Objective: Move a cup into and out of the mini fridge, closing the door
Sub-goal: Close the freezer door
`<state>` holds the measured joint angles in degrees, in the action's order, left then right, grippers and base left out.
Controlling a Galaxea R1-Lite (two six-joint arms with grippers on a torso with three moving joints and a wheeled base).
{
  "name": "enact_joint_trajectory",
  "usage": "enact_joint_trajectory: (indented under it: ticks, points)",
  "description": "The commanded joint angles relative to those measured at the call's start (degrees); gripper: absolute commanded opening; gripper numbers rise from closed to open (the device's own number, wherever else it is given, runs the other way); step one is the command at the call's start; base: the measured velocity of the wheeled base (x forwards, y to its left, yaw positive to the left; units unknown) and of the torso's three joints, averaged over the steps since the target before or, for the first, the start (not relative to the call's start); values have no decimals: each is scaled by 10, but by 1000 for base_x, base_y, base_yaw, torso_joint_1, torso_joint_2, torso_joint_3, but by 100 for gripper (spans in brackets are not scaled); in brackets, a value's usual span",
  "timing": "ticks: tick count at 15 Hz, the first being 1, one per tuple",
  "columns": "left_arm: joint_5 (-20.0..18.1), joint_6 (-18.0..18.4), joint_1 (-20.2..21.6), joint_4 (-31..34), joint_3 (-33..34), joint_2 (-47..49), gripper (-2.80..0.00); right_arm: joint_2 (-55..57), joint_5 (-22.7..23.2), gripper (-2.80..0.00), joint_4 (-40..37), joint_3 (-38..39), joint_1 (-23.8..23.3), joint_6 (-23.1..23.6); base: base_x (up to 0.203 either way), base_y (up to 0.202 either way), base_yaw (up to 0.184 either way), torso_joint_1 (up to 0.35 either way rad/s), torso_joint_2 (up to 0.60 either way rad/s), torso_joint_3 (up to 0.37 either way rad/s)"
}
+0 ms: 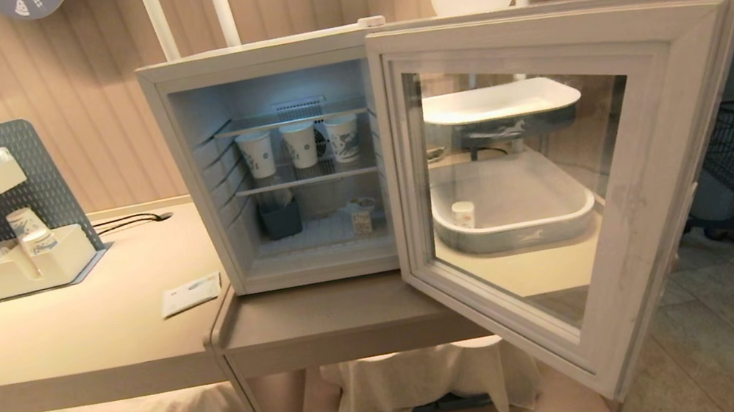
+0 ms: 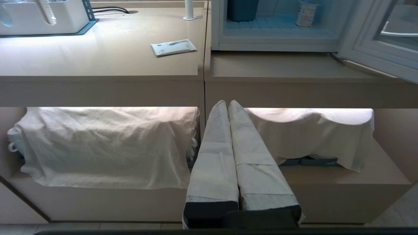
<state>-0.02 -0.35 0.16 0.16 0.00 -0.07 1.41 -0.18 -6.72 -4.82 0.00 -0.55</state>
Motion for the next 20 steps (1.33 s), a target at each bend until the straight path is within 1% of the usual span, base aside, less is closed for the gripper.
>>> enact_joint_trajectory:
  ticks: [1,3,4,6,7,8,9,11,12,13,14,15,17,18,20]
  points:
    - [0,0,0,0,0,1,-280,91,2,-280,-15,-69,4,-45,0,0,0,0,0,0]
    - [0,0,0,0,0,1,-280,242,9,-280,-20,-133,28,-106,0,0,0,0,0,0]
    - [0,0,0,0,0,1,-280,316,21,-280,-16,-158,39,-132,0,0,0,0,0,0]
    - [0,0,0,0,0,1,-280,464,73,-280,30,-202,46,-175,0,0,0,0,0,0]
    - [0,0,0,0,0,1,-280,528,104,-280,63,-219,37,-189,0,0,0,0,0,0]
    - [0,-1,0,0,0,1,-280,593,146,-280,102,-238,17,-201,0,0,0,0,0,0]
    - [0,-1,0,0,0,1,-280,651,195,-280,137,-256,-15,-210,0,0,0,0,0,0]
    - [0,0,0,0,0,1,-280,749,309,-280,189,-290,-99,-222,0,0,0,0,0,0]
    - [0,-1,0,0,0,1,-280,790,368,-280,208,-303,-136,-227,0,0,0,0,0,0]
    - [0,-1,0,0,0,1,-280,824,423,-280,221,-314,-162,-230,0,0,0,0,0,0]
    - [0,0,0,0,0,1,-280,850,479,-280,228,-323,-178,-232,0,0,0,0,0,0]
    - [0,-1,0,0,0,1,-280,864,521,-280,226,-327,-186,-234,0,0,0,0,0,0]
    - [0,-1,0,0,0,1,-280,878,586,-280,194,-337,-187,-236,0,0,0,0,0,0]
    - [0,-1,0,0,0,1,-280,881,609,-280,167,-348,-185,-236,0,0,0,0,0,0]
    - [0,-1,0,0,0,1,-280,875,618,-280,135,-365,-162,-238,0,0,0,0,0,0]
